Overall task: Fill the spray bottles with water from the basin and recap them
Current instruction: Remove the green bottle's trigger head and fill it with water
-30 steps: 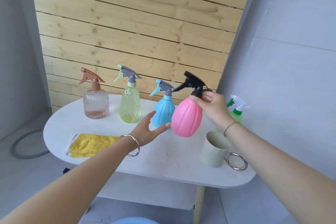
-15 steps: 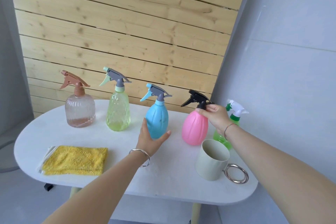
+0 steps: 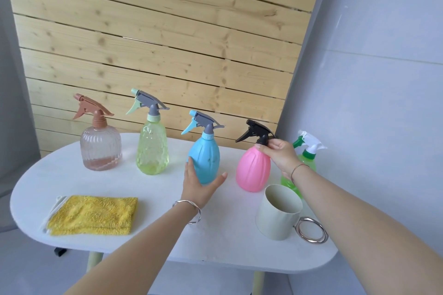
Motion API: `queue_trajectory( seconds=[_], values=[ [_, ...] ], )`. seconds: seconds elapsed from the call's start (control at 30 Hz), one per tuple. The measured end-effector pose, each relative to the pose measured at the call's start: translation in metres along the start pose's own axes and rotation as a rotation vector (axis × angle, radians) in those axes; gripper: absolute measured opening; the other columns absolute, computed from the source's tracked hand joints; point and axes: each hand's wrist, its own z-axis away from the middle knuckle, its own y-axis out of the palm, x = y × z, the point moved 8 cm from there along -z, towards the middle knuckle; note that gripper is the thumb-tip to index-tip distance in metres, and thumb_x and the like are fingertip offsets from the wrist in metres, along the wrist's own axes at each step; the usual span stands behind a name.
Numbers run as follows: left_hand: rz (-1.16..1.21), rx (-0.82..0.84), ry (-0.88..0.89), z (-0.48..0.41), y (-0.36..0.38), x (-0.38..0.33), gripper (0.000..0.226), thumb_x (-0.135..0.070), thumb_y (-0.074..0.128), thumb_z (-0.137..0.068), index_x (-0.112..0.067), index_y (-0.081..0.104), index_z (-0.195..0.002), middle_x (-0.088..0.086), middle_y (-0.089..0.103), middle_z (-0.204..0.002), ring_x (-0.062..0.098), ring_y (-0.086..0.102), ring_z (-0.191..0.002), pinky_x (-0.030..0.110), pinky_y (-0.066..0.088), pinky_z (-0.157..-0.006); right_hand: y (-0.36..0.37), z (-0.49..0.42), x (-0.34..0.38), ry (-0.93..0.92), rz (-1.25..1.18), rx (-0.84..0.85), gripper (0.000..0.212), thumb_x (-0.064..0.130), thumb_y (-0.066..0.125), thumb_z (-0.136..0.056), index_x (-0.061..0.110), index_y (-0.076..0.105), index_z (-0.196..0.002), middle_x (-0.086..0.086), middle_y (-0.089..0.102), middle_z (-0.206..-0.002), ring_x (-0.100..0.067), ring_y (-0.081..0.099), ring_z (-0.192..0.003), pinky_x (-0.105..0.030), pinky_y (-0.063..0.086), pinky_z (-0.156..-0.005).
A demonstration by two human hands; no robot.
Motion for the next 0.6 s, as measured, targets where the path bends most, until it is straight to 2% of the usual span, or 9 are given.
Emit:
queue_trajectory(
  seconds=[0.07,0.13,0.2,0.3,0.37,0.43,0.5,0.53,0.6],
  values=[
    [0.012,0.010,0.000,0.002,0.000,-0.003,0.131,-0.071,0.071,-0.052,-0.019,0.005,-0.153,-0.003,0.017,-0.158,0.016,0.020,-0.145,0.042,0.024,-0.118,0.001,0.004,-0.001,0.011,0.004,0.013,0.037,0.006,0.072,-0.081,0.000,0.062,-0.117,-0.010,0.064,-0.119,-0.013,0.059,-0.101,-0.017,0.045,-0.089],
    [0.020,0.003,0.011,0.005,0.000,-0.005,0.118,-0.056,0.077,-0.068,-0.016,0.004,-0.153,-0.002,0.013,-0.159,0.016,0.016,-0.146,0.038,0.020,-0.119,-0.005,0.008,-0.004,0.036,0.051,0.005,0.048,0.013,0.076,-0.080,0.002,0.059,-0.123,-0.008,0.063,-0.122,-0.015,0.059,-0.109,-0.023,0.042,-0.097],
    [0.027,-0.039,0.029,0.007,0.001,-0.005,0.108,-0.045,0.076,-0.075,-0.016,0.007,-0.153,-0.001,0.014,-0.158,0.015,0.015,-0.146,0.035,0.019,-0.119,-0.022,0.017,0.005,-0.009,0.161,-0.067,0.045,0.019,0.077,-0.079,0.006,0.062,-0.119,-0.006,0.065,-0.112,-0.017,0.062,-0.104,-0.026,0.045,-0.093],
    [0.062,-0.103,0.079,0.015,0.007,-0.016,0.101,-0.042,0.076,-0.076,-0.019,0.013,-0.151,-0.002,0.022,-0.150,0.014,0.024,-0.140,0.035,0.025,-0.116,-0.056,0.039,0.045,-0.336,0.357,-0.222,0.017,0.017,0.074,-0.079,0.016,0.066,-0.095,0.001,0.067,-0.089,-0.016,0.058,-0.080,-0.022,0.043,-0.072],
    [0.109,-0.129,0.096,0.019,0.015,-0.026,0.096,-0.041,0.076,-0.076,-0.020,0.018,-0.150,-0.002,0.027,-0.143,0.014,0.033,-0.134,0.034,0.031,-0.112,-0.080,0.047,0.063,-0.480,0.512,-0.343,0.025,0.018,0.075,-0.078,0.021,0.062,-0.100,0.002,0.064,-0.101,-0.018,0.054,-0.089,-0.025,0.040,-0.076],
    [0.173,-0.140,0.088,0.022,0.024,-0.035,0.091,-0.040,0.075,-0.078,-0.020,0.021,-0.149,-0.003,0.032,-0.140,0.015,0.039,-0.129,0.028,0.034,-0.104,-0.105,0.038,0.058,-0.415,0.567,-0.416,0.053,0.020,0.077,-0.077,0.016,0.054,-0.124,-0.004,0.052,-0.128,-0.023,0.048,-0.116,-0.031,0.037,-0.096],
    [0.224,-0.137,0.067,0.024,0.032,-0.039,0.089,-0.041,0.074,-0.079,-0.020,0.023,-0.148,-0.001,0.034,-0.142,0.017,0.041,-0.127,0.026,0.033,-0.099,-0.121,0.023,0.038,-0.221,0.525,-0.362,0.075,0.023,0.075,-0.080,0.012,0.036,-0.143,-0.008,0.035,-0.148,-0.024,0.033,-0.136,-0.034,0.027,-0.111],
    [0.236,-0.130,0.059,0.025,0.037,-0.039,0.089,-0.041,0.074,-0.079,-0.020,0.023,-0.148,0.000,0.035,-0.143,0.018,0.042,-0.127,0.026,0.033,-0.099,-0.125,0.017,0.025,-0.138,0.504,-0.320,0.077,0.024,0.073,-0.082,0.011,0.031,-0.146,-0.008,0.031,-0.152,-0.024,0.030,-0.140,-0.035,0.024,-0.113],
    [0.242,-0.112,0.050,0.028,0.044,-0.038,0.089,-0.041,0.073,-0.079,-0.019,0.023,-0.149,0.000,0.035,-0.142,0.020,0.043,-0.126,0.026,0.034,-0.097,-0.125,0.012,0.005,-0.040,0.475,-0.250,0.068,0.028,0.067,-0.087,0.011,0.035,-0.144,-0.009,0.036,-0.150,-0.025,0.034,-0.138,-0.034,0.028,-0.110]
  ],
)
